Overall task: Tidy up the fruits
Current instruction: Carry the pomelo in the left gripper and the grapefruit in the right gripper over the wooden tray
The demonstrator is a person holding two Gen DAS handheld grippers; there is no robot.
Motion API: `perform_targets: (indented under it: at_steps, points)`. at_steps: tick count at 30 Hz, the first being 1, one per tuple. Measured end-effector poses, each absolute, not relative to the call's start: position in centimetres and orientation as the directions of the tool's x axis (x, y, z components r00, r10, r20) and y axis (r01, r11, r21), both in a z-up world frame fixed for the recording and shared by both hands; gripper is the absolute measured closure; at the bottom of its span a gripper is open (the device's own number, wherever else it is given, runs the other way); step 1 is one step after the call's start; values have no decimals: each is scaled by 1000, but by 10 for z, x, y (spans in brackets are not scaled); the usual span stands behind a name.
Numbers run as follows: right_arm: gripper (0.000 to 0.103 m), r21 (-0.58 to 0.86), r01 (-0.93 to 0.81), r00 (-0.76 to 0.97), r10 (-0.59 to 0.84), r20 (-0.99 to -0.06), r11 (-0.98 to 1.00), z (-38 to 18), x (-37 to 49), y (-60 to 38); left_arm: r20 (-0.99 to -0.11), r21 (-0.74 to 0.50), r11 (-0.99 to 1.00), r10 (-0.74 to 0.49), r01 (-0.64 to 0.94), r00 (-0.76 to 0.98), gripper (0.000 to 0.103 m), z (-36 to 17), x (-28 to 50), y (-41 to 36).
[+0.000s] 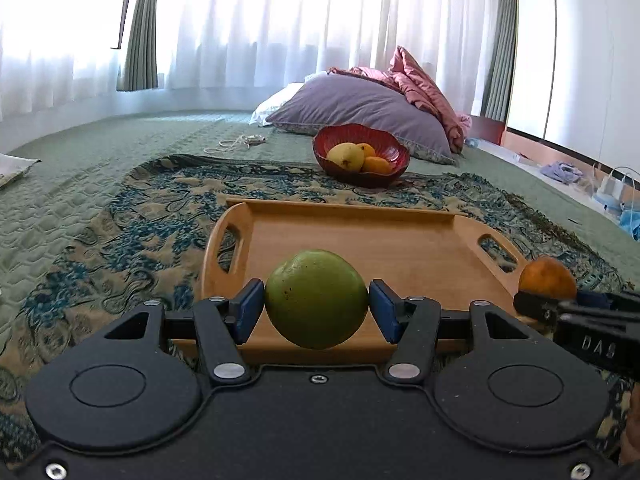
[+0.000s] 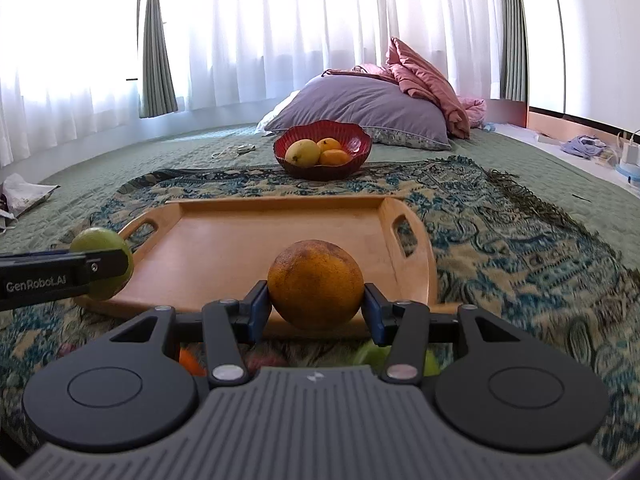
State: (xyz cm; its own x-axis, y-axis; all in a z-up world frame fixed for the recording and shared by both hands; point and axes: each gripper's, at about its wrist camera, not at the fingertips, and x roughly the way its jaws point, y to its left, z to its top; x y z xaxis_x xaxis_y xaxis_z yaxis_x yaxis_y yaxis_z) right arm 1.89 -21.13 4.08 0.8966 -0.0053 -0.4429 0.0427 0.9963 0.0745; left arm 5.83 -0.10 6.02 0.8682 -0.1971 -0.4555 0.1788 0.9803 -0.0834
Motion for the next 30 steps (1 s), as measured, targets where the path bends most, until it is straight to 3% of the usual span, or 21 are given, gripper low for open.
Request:
perform_targets:
  at_steps: [14,30]
  points:
    - [50,166,-11,797,109,-594,986,51,123,-244,-559,-113,974,-224,195,798,48,69,159,-10]
    - [50,135,7,711,90,-697,991,25,181,-243,-620,-81,980,-192,181,761,48,40,205,-26]
